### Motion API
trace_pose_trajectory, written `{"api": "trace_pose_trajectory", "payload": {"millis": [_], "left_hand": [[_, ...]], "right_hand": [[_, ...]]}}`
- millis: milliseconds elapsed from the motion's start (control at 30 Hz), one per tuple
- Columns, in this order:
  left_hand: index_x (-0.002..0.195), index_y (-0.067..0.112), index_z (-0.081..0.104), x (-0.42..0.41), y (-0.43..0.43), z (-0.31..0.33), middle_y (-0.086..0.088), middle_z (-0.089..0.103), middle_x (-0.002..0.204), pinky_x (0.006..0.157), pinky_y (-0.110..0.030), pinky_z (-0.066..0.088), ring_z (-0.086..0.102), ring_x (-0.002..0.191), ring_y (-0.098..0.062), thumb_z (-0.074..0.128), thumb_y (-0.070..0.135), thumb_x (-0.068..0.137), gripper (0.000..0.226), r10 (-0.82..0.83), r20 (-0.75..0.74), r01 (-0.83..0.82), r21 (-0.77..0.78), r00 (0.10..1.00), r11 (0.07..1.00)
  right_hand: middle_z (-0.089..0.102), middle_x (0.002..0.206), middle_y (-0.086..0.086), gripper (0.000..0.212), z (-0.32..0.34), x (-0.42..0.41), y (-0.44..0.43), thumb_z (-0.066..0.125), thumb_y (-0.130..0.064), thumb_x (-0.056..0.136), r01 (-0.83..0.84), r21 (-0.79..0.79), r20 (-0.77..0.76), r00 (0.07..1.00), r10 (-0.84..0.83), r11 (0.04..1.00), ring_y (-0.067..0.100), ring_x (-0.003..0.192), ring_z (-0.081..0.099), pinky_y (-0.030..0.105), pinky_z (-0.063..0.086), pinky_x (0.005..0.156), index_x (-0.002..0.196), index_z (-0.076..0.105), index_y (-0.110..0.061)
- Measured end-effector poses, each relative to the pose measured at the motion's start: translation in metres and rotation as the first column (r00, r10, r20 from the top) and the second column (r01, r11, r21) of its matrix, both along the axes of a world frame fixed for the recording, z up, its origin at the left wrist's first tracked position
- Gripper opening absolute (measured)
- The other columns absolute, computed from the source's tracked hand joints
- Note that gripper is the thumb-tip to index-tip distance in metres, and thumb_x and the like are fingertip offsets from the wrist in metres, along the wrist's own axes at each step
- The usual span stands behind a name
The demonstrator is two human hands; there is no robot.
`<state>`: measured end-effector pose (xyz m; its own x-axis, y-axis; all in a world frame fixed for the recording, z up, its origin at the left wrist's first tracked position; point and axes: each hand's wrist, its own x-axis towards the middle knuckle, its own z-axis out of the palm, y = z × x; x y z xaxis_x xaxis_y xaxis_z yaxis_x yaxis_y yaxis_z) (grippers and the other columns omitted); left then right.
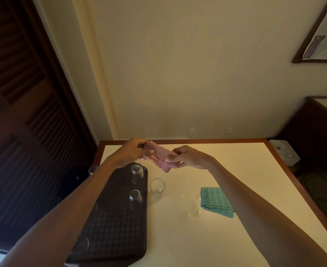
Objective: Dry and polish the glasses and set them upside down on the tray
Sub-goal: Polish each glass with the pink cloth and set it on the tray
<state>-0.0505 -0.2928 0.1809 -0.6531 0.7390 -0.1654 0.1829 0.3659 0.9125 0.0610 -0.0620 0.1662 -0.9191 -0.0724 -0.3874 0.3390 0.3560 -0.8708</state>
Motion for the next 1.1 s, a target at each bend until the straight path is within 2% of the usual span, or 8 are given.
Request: {"api": "trace_pose_trajectory", "payload": {"millis": [100,200,400,567,667,833,967,1100], "left_hand": [[0.126,0.016,0.068,0.000,0.004,0.001,-0.003,0.075,0.110,0.087,-0.032,0.059,0.072,0.103,-0.019,0.072,0.017,0.095,0.031,-0.053,0.003,0.053,-0.013,0.999,0.998],[0.134,0.009,0.065,0.001,0.006,-0.002,-0.004,0.075,0.115,0.087,-0.030,0.059,0.073,0.105,-0.018,0.071,0.017,0.095,0.040,-0.108,0.086,0.110,-0.009,0.990,0.994],[0.112,0.018,0.073,-0.003,-0.002,-0.039,-0.009,0.075,0.108,0.091,-0.040,0.062,0.075,0.093,-0.020,0.075,0.019,0.094,0.018,0.096,-0.054,-0.102,-0.125,0.994,0.987],[0.141,0.020,0.053,0.015,-0.007,-0.089,-0.007,0.064,0.134,0.101,-0.037,0.053,0.062,0.122,-0.023,0.083,0.038,0.084,0.067,-0.077,-0.178,-0.006,-0.422,0.981,0.906],[0.155,0.012,0.035,0.035,0.004,-0.122,-0.018,0.041,0.152,0.115,-0.045,0.040,0.040,0.142,-0.036,0.088,0.040,0.078,0.098,-0.154,-0.262,-0.019,-0.556,0.953,0.831],[0.159,0.003,0.018,0.057,0.027,-0.162,-0.026,0.037,0.152,0.118,-0.044,0.033,0.034,0.144,-0.042,0.092,0.038,0.072,0.119,-0.132,-0.246,-0.044,-0.601,0.960,0.798],[0.148,0.001,0.032,0.062,0.038,-0.181,-0.023,0.048,0.145,0.108,-0.044,0.044,0.049,0.136,-0.039,0.092,0.032,0.074,0.100,-0.049,-0.233,-0.102,-0.595,0.971,0.797],[0.124,0.006,0.045,0.063,0.041,-0.184,-0.016,0.061,0.122,0.090,-0.048,0.055,0.065,0.110,-0.038,0.090,0.025,0.075,0.069,0.078,-0.271,-0.205,-0.483,0.959,0.851]], "right_hand": [[0.067,0.108,0.011,0.054,0.001,-0.004,-0.008,0.075,-0.044,0.083,-0.044,0.054,0.015,0.999,0.043,0.998,0.025,0.096,0.065,0.026,0.054,0.080,0.117,0.061,-0.006],[0.068,0.113,0.011,0.045,-0.003,-0.006,-0.016,0.069,-0.038,0.090,-0.061,-0.005,0.056,0.997,0.061,0.998,0.028,0.099,0.067,0.025,0.055,0.078,0.123,0.059,-0.010],[0.069,0.111,0.020,0.041,-0.044,0.003,0.000,0.062,-0.038,0.096,-0.017,0.047,0.085,0.996,0.013,0.999,0.037,0.099,0.068,0.033,0.054,0.078,0.122,0.061,-0.006],[0.073,0.109,0.012,0.031,-0.084,0.021,0.018,0.060,-0.031,0.098,0.204,0.028,0.098,0.974,-0.206,0.979,0.031,0.097,0.071,0.040,0.057,0.082,0.123,0.061,-0.012],[0.075,0.102,0.010,0.019,-0.103,0.031,0.015,0.058,-0.021,0.100,0.261,-0.065,0.104,0.962,-0.253,0.963,0.017,0.079,0.074,0.026,0.056,0.061,0.117,0.061,-0.012],[0.071,0.081,0.008,0.008,-0.140,0.036,0.008,0.054,-0.010,0.100,0.380,-0.131,0.195,0.916,-0.352,0.916,0.016,0.058,0.067,0.029,0.054,0.057,0.100,0.061,-0.009],[0.068,0.067,0.008,0.030,-0.142,0.037,-0.001,0.058,-0.034,0.097,0.449,-0.177,0.299,0.872,-0.387,0.876,0.019,0.047,0.060,0.029,0.049,0.054,0.083,0.066,-0.008],[0.066,0.068,0.010,0.061,-0.129,0.040,-0.008,0.049,-0.064,0.094,0.401,-0.014,0.222,0.894,-0.388,0.916,0.018,0.044,0.052,0.023,0.042,0.044,0.076,0.066,-0.008]]}}
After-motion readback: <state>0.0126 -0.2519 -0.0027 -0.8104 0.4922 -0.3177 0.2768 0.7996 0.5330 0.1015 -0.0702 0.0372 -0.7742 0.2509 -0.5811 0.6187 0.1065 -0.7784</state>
